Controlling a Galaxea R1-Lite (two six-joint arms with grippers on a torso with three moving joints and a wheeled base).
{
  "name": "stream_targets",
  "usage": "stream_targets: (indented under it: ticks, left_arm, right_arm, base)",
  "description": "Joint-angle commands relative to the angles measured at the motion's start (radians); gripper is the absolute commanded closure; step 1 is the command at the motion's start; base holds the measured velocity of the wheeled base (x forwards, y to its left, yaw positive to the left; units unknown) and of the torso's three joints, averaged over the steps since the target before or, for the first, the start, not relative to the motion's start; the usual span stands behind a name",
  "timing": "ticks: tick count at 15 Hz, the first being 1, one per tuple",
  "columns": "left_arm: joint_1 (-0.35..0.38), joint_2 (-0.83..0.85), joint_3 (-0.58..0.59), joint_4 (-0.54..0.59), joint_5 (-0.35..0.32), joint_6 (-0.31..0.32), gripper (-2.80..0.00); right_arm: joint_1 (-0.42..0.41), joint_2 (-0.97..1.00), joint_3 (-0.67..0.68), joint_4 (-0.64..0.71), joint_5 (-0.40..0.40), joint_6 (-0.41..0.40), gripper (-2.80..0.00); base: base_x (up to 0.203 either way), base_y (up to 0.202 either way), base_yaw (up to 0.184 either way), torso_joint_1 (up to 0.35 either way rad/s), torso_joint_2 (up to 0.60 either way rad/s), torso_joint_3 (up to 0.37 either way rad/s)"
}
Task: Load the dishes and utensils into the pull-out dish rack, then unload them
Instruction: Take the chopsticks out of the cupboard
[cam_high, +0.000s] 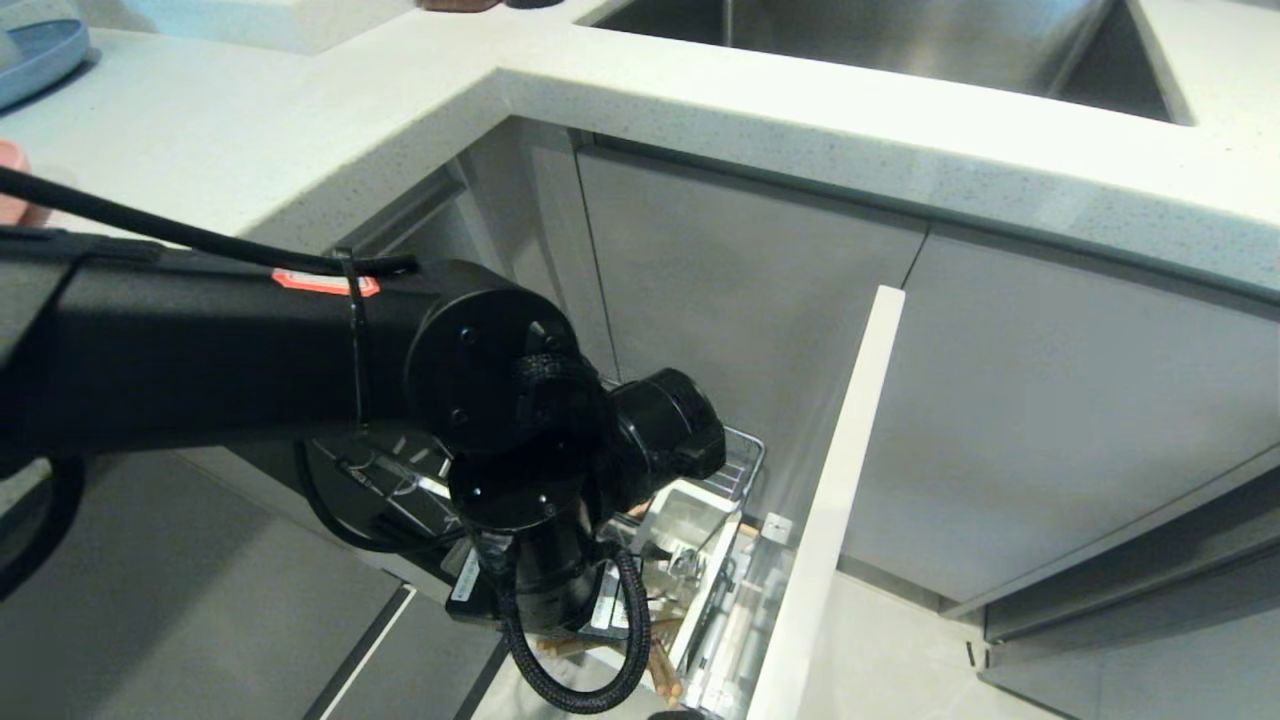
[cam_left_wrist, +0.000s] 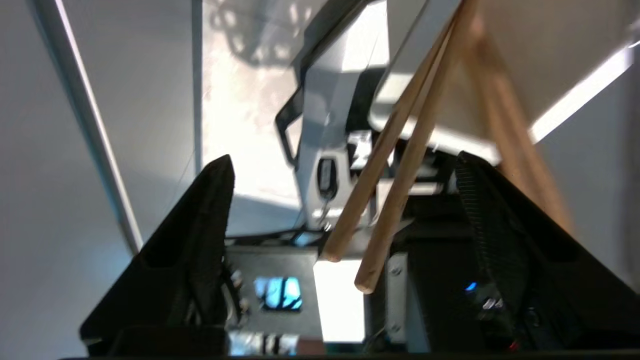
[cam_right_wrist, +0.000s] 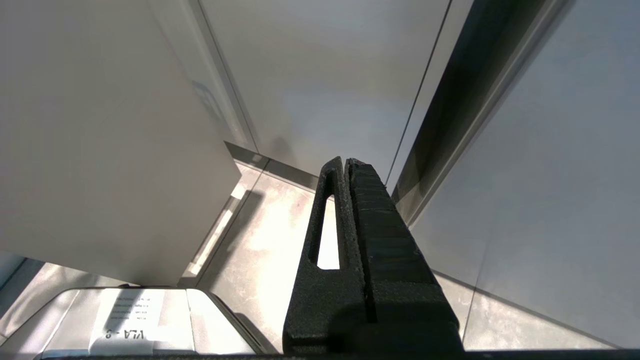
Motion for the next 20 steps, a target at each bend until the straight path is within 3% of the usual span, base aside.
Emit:
stream_targets:
  ticks: [1,3,7,12,15,20]
  left_arm:
    - [0.006,0.017,-0.006,0.030,-0.024,0.014,-2.80]
    - [0.008,0.029,-0.016,0.047,-0.065,0.032,-2.80]
    - [0.040,0.082,-0.034,0.045,-0.084,0.040,-2.80]
    - [0.100,0.091,-0.047,0.051,-0.223,0.161,-2.80]
    - [0.116,0.101,-0.063,0.057,-0.286,0.190,-2.80]
    - [0.134,0.133,-0.096,0.096,-0.336,0.221,-2.80]
  right_arm:
    - [0.000,0.000,0.002,-0.001,0.000,0.001,0.00]
    - [0.000,0.000,0.002,-0.001,0.000,0.000,0.00]
    - [0.000,0.000,0.002,-0.001,0.000,0.000,0.00]
    - [0.000,0.000,0.002,0.000,0.000,-0.001,0.00]
    - [0.000,0.000,0.002,-0.001,0.000,0.000,0.00]
    - [0.000,0.000,0.002,0.000,-0.001,-0.001,0.00]
  base:
    - [0.000,0.000,0.000,0.000,0.00,0.000]
    - [0.000,0.000,0.000,0.000,0.00,0.000]
    - [0.000,0.000,0.000,0.000,0.00,0.000]
    - [0.000,0.000,0.000,0.000,0.00,0.000]
    - [0.000,0.000,0.000,0.000,0.00,0.000]
    - [0.000,0.000,0.000,0.000,0.00,0.000]
